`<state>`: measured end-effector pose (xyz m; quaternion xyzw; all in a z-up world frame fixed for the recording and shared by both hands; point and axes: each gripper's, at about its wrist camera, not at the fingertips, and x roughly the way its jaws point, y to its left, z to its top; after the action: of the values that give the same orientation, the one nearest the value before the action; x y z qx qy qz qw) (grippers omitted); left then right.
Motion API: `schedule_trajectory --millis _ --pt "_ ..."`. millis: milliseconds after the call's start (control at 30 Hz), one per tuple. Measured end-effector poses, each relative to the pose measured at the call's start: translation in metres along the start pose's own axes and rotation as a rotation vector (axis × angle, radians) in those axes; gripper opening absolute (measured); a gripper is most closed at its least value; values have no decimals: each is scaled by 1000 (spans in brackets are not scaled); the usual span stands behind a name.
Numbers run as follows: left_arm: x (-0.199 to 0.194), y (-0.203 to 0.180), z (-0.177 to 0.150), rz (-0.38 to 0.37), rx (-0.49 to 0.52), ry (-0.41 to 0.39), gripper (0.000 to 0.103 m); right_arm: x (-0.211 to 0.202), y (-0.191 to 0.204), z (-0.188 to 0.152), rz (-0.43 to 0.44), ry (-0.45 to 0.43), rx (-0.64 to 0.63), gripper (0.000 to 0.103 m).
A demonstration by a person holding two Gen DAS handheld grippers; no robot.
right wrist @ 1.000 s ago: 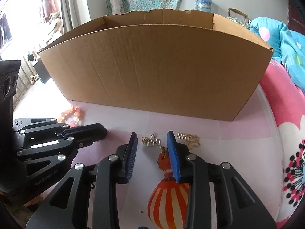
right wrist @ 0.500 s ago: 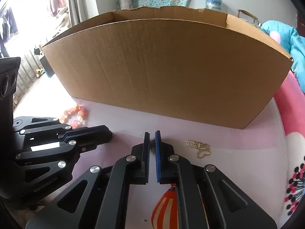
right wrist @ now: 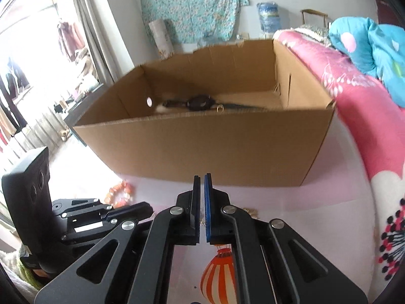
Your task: Organize jewelry
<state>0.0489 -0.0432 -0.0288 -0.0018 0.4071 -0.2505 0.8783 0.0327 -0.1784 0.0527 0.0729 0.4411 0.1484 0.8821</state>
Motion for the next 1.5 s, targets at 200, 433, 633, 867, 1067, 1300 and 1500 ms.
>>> schedule_trajectory --millis 200,433,633,867,1067,1300,1500 --pt "2 -6 -3 18 13 16 1 15 3 0 19 72 -48 32" --pt "2 -10 -1 40 19 18 1 45 7 -9 50 181 -169 32" --pt "1 -7 -2 40 -6 13 1 58 14 -8 31 245 -273 20" --pt "-6 2 -4 46 -26 -6 1 54 22 -10 2 270 -352 2" --pt "-28 3 -5 65 -23 -42 1 19 3 9 60 170 -204 1" --pt "-63 -6 5 72 -1 -114 1 -30 6 31 79 22 -178 1" --pt "-85 -14 21 92 28 -173 1 -22 8 44 123 27 -170 9"
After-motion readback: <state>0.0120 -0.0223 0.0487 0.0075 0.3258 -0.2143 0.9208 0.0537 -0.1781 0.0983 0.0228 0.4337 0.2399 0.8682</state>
